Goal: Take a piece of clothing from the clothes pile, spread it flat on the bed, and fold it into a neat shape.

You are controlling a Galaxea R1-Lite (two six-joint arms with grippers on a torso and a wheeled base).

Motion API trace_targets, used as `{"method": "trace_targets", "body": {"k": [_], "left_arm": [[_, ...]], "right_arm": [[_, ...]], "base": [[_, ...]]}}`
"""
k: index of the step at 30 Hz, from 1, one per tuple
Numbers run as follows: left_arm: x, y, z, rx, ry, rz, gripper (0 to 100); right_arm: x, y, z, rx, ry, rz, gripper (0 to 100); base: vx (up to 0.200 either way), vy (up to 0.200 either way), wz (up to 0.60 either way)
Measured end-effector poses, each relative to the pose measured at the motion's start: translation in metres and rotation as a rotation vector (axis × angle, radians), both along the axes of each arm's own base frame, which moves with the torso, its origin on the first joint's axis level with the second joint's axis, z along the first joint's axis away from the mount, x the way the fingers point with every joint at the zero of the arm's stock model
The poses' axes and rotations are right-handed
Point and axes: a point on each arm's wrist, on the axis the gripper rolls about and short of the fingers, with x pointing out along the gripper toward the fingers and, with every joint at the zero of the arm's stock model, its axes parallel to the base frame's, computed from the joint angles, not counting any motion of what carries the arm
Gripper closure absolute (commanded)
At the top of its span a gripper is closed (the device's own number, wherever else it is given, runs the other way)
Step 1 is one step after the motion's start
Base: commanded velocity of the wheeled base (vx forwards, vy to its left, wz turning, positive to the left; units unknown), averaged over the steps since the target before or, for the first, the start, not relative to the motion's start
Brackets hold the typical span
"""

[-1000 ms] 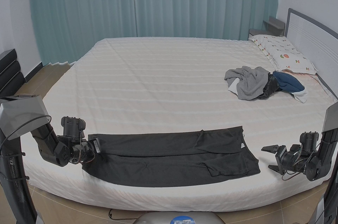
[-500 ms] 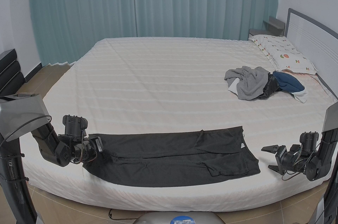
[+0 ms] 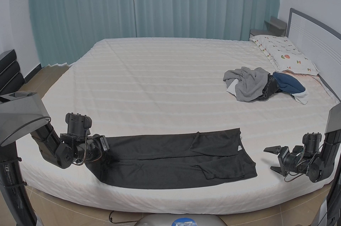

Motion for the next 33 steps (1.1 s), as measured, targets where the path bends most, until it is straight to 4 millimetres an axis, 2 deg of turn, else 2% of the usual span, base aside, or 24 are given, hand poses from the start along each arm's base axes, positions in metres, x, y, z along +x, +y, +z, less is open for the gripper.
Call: {"method": "trace_targets", "body": {"k": [13, 20, 33], "left_arm": [[-0.006, -0.034, 0.013, 0.042, -0.009, -0.062, 100], [-0.002, -0.05, 0.019, 0.074, 0.036, -0.085, 100], [0.004, -0.093, 0.041, 0.098, 0.038, -0.165, 100]], "right_arm": [[0.005, 0.0, 0.004, 0.04, -0.012, -0.029, 0], [0.005, 0.003, 0.004, 0.035, -0.023, -0.018, 0], [0.001, 0.009, -0.003, 0.014, -0.069, -0.002, 0]], "base": [[0.0, -0.2, 0.0], [0.0, -0.2, 0.0], [0.0, -0.2, 0.0]]}}
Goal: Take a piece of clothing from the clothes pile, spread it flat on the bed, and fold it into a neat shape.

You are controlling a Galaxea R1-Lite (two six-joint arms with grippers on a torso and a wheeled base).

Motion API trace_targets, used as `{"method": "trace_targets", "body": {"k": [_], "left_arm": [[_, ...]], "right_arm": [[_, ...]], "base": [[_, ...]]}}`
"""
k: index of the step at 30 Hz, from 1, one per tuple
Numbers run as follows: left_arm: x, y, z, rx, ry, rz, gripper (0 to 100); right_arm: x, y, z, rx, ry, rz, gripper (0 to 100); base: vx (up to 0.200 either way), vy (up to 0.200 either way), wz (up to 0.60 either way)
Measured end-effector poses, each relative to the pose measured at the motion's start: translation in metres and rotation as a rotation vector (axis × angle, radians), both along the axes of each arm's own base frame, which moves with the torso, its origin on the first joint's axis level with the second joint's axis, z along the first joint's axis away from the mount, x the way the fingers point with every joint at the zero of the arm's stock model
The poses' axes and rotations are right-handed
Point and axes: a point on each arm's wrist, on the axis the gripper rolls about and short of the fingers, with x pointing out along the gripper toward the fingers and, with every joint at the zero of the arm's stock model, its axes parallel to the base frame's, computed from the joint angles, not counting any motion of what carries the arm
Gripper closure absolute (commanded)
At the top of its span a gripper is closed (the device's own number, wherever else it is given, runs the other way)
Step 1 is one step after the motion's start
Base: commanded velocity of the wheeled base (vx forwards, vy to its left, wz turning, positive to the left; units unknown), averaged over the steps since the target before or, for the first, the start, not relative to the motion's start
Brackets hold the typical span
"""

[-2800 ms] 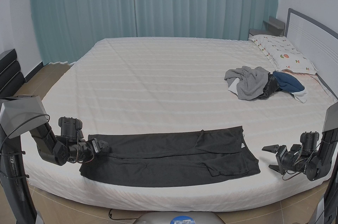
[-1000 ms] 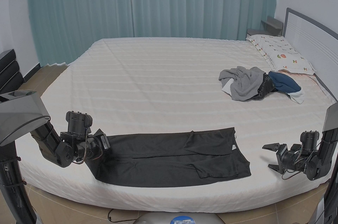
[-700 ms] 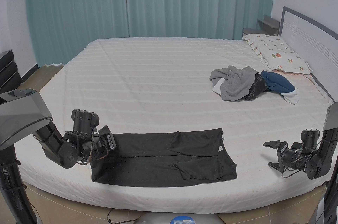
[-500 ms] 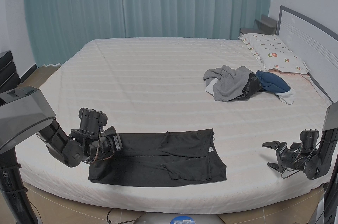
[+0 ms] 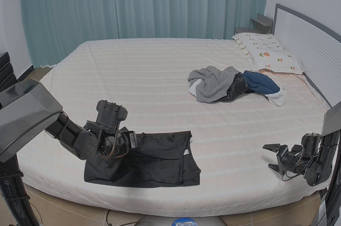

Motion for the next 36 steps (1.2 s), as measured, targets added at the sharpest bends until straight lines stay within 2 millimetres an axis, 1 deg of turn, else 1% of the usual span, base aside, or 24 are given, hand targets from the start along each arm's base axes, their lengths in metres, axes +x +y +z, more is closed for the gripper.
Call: {"method": "trace_targets", "body": {"k": [6, 12, 17, 18, 25, 31, 34, 36], "left_arm": [[0.001, -0.02, 0.009, -0.004, 0.004, -0.042, 100], [0.006, -0.037, 0.014, -0.022, 0.0, -0.06, 100], [0.012, -0.046, 0.01, -0.031, -0.003, -0.055, 100], [0.014, -0.047, 0.008, -0.045, 0.001, -0.038, 0], [0.013, -0.054, 0.0, -0.064, 0.022, -0.029, 0], [0.011, -0.056, 0.0, -0.1, 0.034, 0.0, 0], [0.011, -0.051, 0.003, -0.164, 0.044, 0.059, 0], [0.012, -0.041, 0.004, -0.196, 0.06, 0.084, 0]], "right_arm": [[-0.002, 0.001, -0.004, 0.001, 0.017, 0.002, 0], [-0.003, 0.001, -0.005, 0.002, 0.023, 0.002, 0], [-0.003, 0.001, -0.005, 0.001, 0.025, 0.002, 0], [-0.003, 0.001, -0.005, 0.001, 0.027, 0.003, 0], [-0.003, 0.001, -0.005, 0.001, 0.027, 0.003, 0], [-0.003, 0.001, -0.006, 0.001, 0.028, 0.004, 0], [-0.003, 0.001, -0.006, -0.001, 0.028, 0.005, 0], [-0.003, 0.001, -0.006, -0.002, 0.028, 0.005, 0]], "base": [[0.0, -0.2, 0.0], [0.0, 0.0, 0.0], [0.0, 0.0, 0.0], [0.0, 0.0, 0.0], [0.0, 0.0, 0.0], [0.0, 0.0, 0.0], [0.0, 0.0, 0.0], [0.0, 0.0, 0.0]]}}
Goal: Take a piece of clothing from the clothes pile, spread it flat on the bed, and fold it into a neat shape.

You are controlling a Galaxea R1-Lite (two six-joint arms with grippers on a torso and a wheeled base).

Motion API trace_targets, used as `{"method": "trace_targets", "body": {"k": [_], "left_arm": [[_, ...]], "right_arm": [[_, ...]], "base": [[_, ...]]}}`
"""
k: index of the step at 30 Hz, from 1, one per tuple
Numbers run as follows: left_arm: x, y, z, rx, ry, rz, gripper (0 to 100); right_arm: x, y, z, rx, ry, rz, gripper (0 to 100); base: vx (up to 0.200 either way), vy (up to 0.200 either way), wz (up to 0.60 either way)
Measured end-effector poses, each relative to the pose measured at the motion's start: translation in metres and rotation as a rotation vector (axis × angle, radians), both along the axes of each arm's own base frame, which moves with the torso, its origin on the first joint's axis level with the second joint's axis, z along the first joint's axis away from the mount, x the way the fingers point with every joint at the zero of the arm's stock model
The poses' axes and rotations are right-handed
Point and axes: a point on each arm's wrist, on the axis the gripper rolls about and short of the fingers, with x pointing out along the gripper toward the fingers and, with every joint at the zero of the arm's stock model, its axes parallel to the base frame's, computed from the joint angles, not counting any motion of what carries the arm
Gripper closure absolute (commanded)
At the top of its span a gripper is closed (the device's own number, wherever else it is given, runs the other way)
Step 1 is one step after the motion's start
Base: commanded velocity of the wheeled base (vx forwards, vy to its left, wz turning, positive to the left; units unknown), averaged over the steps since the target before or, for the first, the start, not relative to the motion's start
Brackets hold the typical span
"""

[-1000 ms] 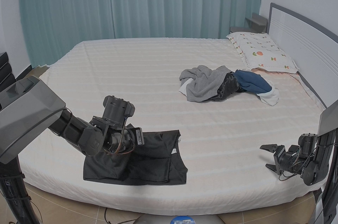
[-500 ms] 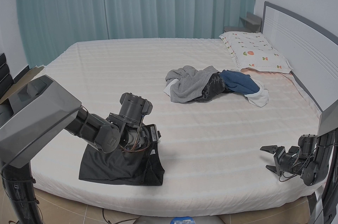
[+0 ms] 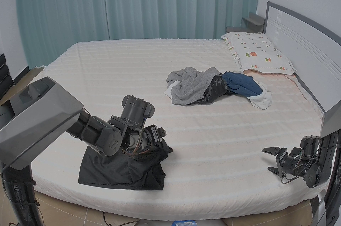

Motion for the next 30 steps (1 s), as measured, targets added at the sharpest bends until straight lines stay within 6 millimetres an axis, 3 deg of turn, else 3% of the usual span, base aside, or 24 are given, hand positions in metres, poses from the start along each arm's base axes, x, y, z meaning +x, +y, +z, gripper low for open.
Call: {"method": "trace_targets", "body": {"k": [10, 16, 30], "left_arm": [[-0.003, 0.071, -0.006, -0.206, 0.036, 0.14, 0], [-0.009, 0.098, -0.011, -0.28, -0.041, 0.19, 0], [-0.018, 0.147, -0.02, -0.381, 0.005, 0.275, 0]], "right_arm": [[0.0, 0.0, 0.0, -0.002, -0.001, 0.001, 0], [0.0, 0.0, 0.0, -0.003, -0.001, 0.002, 0], [0.0, 0.006, -0.003, -0.07, -0.004, 0.01, 0]], "base": [[0.0, 0.0, 0.0], [0.0, 0.0, 0.0], [0.0, 0.2, 0.0]]}}
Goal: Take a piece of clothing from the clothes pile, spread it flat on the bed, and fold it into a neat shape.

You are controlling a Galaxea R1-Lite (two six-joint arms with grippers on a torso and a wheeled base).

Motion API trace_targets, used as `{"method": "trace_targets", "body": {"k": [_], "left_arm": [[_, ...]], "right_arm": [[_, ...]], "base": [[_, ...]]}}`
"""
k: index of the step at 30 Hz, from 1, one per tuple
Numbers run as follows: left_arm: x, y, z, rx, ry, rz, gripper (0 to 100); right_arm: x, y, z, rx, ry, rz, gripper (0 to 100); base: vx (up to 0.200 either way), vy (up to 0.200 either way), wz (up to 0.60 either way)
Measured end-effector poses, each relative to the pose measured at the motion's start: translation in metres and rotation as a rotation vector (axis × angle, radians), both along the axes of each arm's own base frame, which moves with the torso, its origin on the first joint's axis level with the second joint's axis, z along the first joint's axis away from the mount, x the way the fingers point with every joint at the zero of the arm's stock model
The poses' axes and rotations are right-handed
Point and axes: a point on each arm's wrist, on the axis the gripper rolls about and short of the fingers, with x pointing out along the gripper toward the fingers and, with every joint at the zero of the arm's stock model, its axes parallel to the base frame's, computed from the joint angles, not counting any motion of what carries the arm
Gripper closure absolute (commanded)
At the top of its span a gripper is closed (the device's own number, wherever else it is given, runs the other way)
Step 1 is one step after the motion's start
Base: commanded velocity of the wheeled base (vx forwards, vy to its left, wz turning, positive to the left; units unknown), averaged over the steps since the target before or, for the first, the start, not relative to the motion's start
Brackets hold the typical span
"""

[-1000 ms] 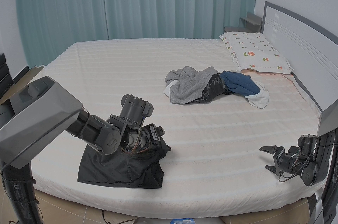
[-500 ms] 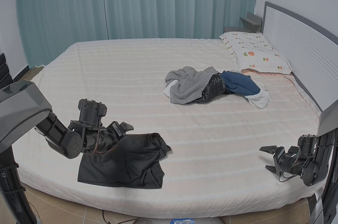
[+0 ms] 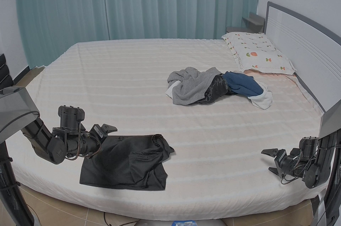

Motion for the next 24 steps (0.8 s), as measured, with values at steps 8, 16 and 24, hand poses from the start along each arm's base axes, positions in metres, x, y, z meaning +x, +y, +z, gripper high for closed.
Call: {"method": "trace_targets", "body": {"k": [8, 16, 24], "left_arm": [[0.002, 0.01, 0.0, -0.066, 0.011, -0.001, 0], [0.005, 0.014, -0.005, -0.092, 0.03, 0.01, 0], [0.009, 0.015, -0.013, -0.092, 0.069, 0.016, 0]], "right_arm": [[0.003, 0.034, 0.008, -0.104, -0.045, 0.013, 0], [0.012, 0.081, 0.007, -0.301, -0.064, 0.098, 0], [0.027, 0.124, 0.016, -0.413, -0.016, 0.215, 0]], "base": [[0.0, 0.2, 0.0], [0.0, 0.2, 0.0], [0.0, 0.2, 0.0]]}}
